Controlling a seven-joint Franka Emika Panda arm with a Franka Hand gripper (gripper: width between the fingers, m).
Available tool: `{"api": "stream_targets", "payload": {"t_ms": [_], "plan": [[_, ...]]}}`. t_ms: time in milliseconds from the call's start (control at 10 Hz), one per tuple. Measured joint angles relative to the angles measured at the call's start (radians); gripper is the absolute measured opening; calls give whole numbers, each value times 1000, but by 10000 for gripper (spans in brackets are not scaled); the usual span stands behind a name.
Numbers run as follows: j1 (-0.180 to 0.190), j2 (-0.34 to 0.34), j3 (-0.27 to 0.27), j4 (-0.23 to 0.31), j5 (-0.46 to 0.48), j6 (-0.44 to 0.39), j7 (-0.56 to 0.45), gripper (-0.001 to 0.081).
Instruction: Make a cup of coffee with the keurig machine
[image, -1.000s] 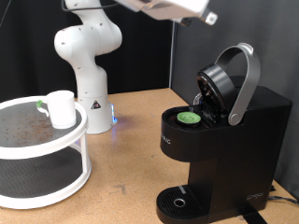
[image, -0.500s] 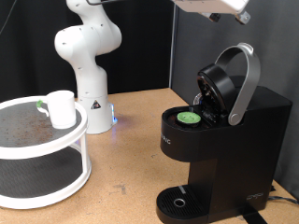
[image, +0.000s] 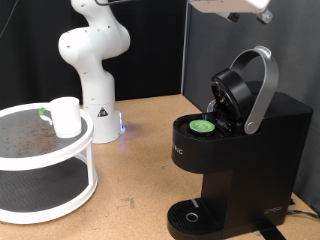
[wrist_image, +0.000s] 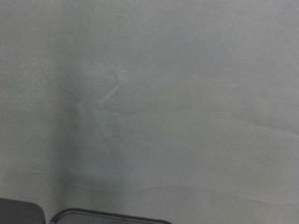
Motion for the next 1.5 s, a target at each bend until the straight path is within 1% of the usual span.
{"api": "stream_targets", "payload": {"t_ms": [200,500,600,900,1200,1500], "plan": [[1,1,21,-1,-2,13,4,807],[13,15,71,-1,13,83,25,807],[19,22,85,2,16,89,42,807],[28,57,136,14,-12,132,113,807],[33,89,172,20,-8,181,124,807],[34,98,187,23,-10,194,125,404]]}}
